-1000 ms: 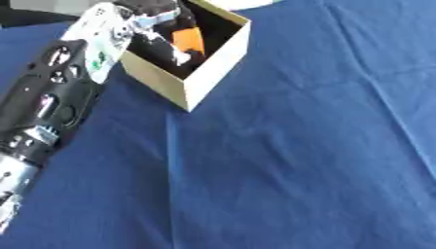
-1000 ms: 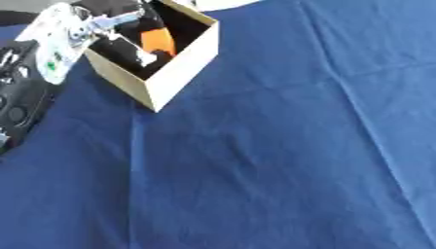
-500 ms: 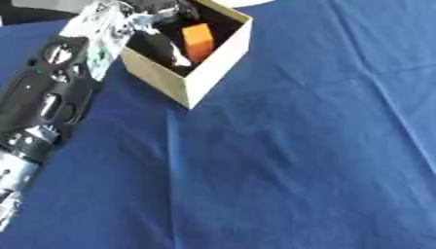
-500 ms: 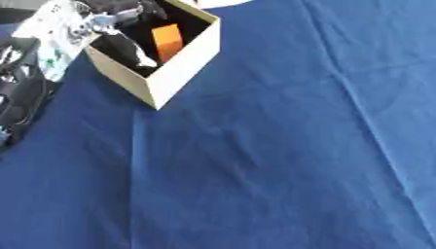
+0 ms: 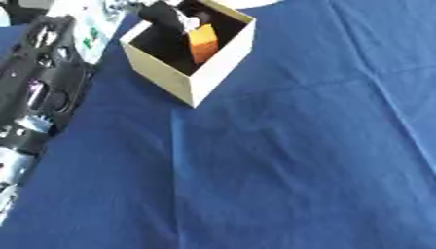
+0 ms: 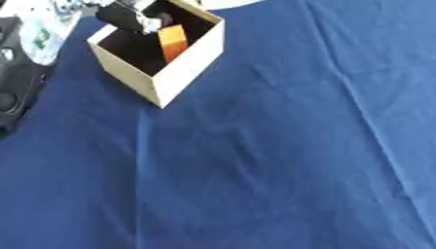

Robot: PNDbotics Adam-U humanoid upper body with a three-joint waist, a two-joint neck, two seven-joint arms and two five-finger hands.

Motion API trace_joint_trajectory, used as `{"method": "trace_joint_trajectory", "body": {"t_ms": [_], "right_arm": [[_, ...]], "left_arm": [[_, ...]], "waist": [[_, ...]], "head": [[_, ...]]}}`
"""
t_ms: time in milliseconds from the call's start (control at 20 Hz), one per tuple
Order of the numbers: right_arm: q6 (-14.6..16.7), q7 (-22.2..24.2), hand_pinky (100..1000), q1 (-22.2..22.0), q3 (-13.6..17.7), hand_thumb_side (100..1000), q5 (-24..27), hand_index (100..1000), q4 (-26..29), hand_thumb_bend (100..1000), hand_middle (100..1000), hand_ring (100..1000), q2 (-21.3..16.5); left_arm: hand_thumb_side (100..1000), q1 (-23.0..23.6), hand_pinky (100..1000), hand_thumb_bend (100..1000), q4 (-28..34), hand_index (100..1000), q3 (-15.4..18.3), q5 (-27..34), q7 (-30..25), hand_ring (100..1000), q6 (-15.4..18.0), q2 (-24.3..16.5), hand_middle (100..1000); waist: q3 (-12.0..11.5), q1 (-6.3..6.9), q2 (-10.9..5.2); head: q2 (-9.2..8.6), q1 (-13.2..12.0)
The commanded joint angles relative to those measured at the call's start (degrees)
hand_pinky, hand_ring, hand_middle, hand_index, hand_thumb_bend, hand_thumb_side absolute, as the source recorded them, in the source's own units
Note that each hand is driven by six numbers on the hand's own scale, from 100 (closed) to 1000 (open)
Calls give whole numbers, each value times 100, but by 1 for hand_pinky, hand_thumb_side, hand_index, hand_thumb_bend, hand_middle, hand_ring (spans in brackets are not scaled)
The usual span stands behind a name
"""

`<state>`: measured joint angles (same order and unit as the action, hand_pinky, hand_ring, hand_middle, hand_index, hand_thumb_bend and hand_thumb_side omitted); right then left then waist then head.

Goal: Pick up objects on the table and place them in the box.

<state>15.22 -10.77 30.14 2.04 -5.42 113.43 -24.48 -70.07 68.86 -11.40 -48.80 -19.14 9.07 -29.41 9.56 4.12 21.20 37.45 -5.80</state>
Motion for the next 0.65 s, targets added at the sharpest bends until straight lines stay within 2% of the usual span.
{"method": "trace_joint_trajectory", "body": {"t_ms": [50, 350, 600, 650], "right_arm": [[-3, -30, 796, 22, 66, 864, -53, 756, 116, 100, 641, 702, -148], [9, -57, 796, 0, 77, 858, -98, 756, 116, 100, 642, 703, -174], [12, -55, 796, 8, 65, 858, -104, 756, 116, 100, 642, 703, -174], [14, -59, 795, 13, 70, 849, -106, 756, 116, 100, 644, 705, -174]], "left_arm": [[518, 40, 379, 118, 543, 731, 197, 300, 291, 587, 95, -408, 653], [502, 738, 366, 109, 1349, 728, 476, 796, 787, 575, 380, -919, 648], [502, 1160, 366, 109, 2063, 728, 382, 1235, 1226, 575, 58, -1131, 648], [522, 1226, 365, 152, 2210, 722, 354, 1325, 1316, 564, -31, -1162, 638]], "waist": [[-52, -41, -195], [-205, -44, -292], [-194, -33, -298], [-198, -38, -292]], "head": [[106, 71], [177, 210], [178, 201], [168, 215]]}}
